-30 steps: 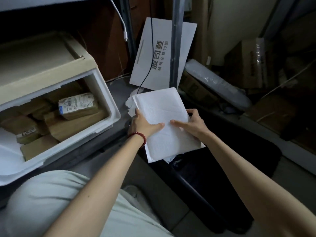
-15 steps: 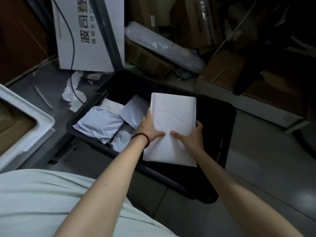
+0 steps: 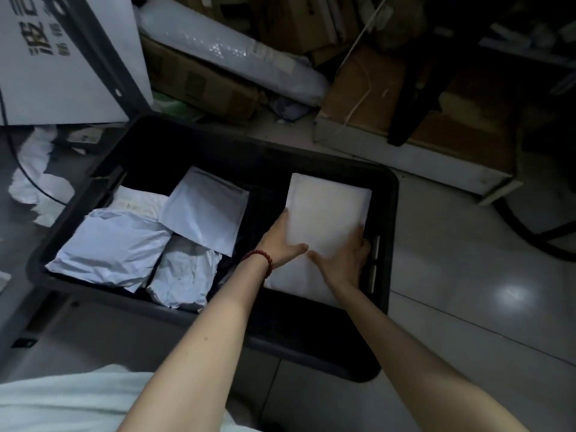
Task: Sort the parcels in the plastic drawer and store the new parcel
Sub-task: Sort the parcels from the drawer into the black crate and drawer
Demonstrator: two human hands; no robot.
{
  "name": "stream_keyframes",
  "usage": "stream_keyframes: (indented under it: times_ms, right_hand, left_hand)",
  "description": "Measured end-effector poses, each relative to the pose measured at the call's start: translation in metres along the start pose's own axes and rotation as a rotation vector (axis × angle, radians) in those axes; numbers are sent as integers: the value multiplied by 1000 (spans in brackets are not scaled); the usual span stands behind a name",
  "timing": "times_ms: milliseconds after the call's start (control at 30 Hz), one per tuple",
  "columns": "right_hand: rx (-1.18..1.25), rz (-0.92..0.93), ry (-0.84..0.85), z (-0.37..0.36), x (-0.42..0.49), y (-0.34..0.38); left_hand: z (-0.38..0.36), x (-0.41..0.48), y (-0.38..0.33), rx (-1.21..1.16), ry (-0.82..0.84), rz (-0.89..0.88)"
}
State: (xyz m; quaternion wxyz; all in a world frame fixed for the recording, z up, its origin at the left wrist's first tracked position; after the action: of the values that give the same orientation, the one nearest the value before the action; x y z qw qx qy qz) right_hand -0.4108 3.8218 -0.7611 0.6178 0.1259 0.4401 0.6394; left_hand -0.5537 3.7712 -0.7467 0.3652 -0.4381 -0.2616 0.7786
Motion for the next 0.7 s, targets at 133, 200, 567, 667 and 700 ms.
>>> stream_keyframes:
  times_ms: [133,200,567,667,700]
  right_hand:
    - [-148,114,103,2,13,-7]
    - [-167,115,132,-1,17,-5]
    - [-148,152,352,-66,14,52]
    - [-139,154,478,-98,10,68]
    - [-135,139,514,-108,8,71]
  left_hand:
    - [-2,2,8,224,-25,-23]
    - [5,-2,14,368,-71,15]
    - [67,-38,56,704,-463,181]
    - [87,-46,70,788,-526,247]
    - [94,-47,74,775,-541,267]
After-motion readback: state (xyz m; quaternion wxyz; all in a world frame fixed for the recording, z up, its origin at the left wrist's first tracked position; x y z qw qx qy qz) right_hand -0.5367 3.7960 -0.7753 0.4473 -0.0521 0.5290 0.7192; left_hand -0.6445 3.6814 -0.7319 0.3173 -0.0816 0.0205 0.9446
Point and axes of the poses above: each hand's wrist, its own x-axis towards the middle knuckle, its own z-axis out of the back of the hand, y = z × x, the point moved 2 cm from there along x, towards the middle knuckle, and after that the axes turned 1 degree about x, right-handed, at the moved point
